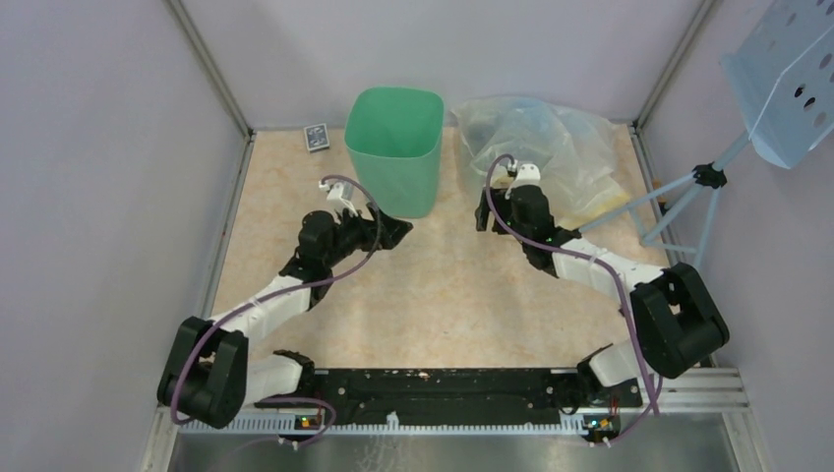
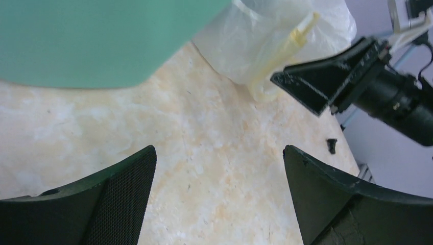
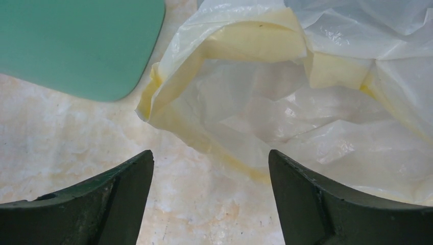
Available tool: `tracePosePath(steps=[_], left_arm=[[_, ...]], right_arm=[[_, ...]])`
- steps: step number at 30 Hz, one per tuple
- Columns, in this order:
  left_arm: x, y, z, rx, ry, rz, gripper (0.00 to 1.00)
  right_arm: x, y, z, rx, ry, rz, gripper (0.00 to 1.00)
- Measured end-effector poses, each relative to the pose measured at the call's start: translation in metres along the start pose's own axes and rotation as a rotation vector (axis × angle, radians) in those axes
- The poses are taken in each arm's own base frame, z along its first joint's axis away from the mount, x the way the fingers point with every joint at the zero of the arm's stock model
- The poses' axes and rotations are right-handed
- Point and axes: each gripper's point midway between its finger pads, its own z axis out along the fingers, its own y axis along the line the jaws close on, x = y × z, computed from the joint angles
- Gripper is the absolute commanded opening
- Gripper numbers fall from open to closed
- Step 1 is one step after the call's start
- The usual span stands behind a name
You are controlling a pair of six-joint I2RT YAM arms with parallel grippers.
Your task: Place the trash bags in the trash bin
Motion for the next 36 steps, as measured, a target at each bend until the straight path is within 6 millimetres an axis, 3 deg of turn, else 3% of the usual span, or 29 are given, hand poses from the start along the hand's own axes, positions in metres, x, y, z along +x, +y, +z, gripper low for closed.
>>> tracePosePath(steps=[4, 6, 7, 10, 11, 14, 17, 19, 22, 25, 26, 28, 30, 34, 36], left_arm=[[0.018, -0.020, -0.007, 0.009, 0.047, 0.059, 0.99], [0.018, -0.027, -0.012, 0.014, 0.045, 0.077, 0.99], [0.016, -0.028, -0.014, 0.013, 0.037, 0.082, 0.99], [0.012, -0.030, -0.023, 0.003, 0.016, 0.103, 0.99], [0.011, -0.030, -0.026, -0.004, 0.013, 0.107, 0.99], [0.012, -0.028, -0.032, -0.022, 0.021, 0.115, 0.99], [0.015, -0.028, -0.038, -0.027, 0.029, 0.127, 0.99], [0.018, -0.027, -0.042, -0.028, 0.034, 0.134, 0.99], [0.022, -0.029, -0.047, -0.019, 0.038, 0.146, 0.99], [0.025, -0.035, -0.047, 0.001, 0.043, 0.155, 0.99], [0.026, -0.037, -0.047, 0.010, 0.045, 0.158, 0.99], [0.030, -0.043, -0.046, 0.031, 0.052, 0.171, 0.99], [0.035, -0.051, -0.046, 0.055, 0.061, 0.190, 0.99], [0.046, -0.063, -0.043, 0.084, 0.076, 0.244, 0.99], [0.051, -0.066, -0.040, 0.080, 0.087, 0.279, 0.99]], right_arm=[[-0.003, -0.005, 0.001, 0.010, -0.002, 0.024, 0.70], [-0.006, -0.008, 0.006, 0.016, 0.004, 0.033, 0.68], [-0.009, -0.008, 0.011, 0.014, 0.006, 0.033, 0.62], [-0.022, 0.001, 0.030, -0.012, 0.011, 0.016, 0.07], [-0.025, 0.004, 0.035, -0.024, 0.015, 0.007, 0.00], [-0.029, 0.016, 0.041, -0.071, 0.039, -0.012, 0.00], [-0.022, 0.032, 0.036, -0.134, 0.074, -0.035, 0.00], [-0.015, 0.046, 0.027, -0.186, 0.096, -0.056, 0.00], [0.004, 0.083, -0.007, -0.329, 0.147, -0.108, 0.00], [0.012, 0.118, -0.045, -0.486, 0.167, -0.144, 0.69], [0.014, 0.126, -0.058, -0.533, 0.169, -0.154, 0.77], [0.012, 0.133, -0.082, -0.587, 0.162, -0.166, 0.83], [0.003, 0.126, -0.094, -0.569, 0.133, -0.165, 0.83], [-0.016, 0.096, -0.108, -0.451, 0.079, -0.104, 0.81], [-0.026, 0.071, -0.111, -0.369, 0.049, -0.035, 0.80]])
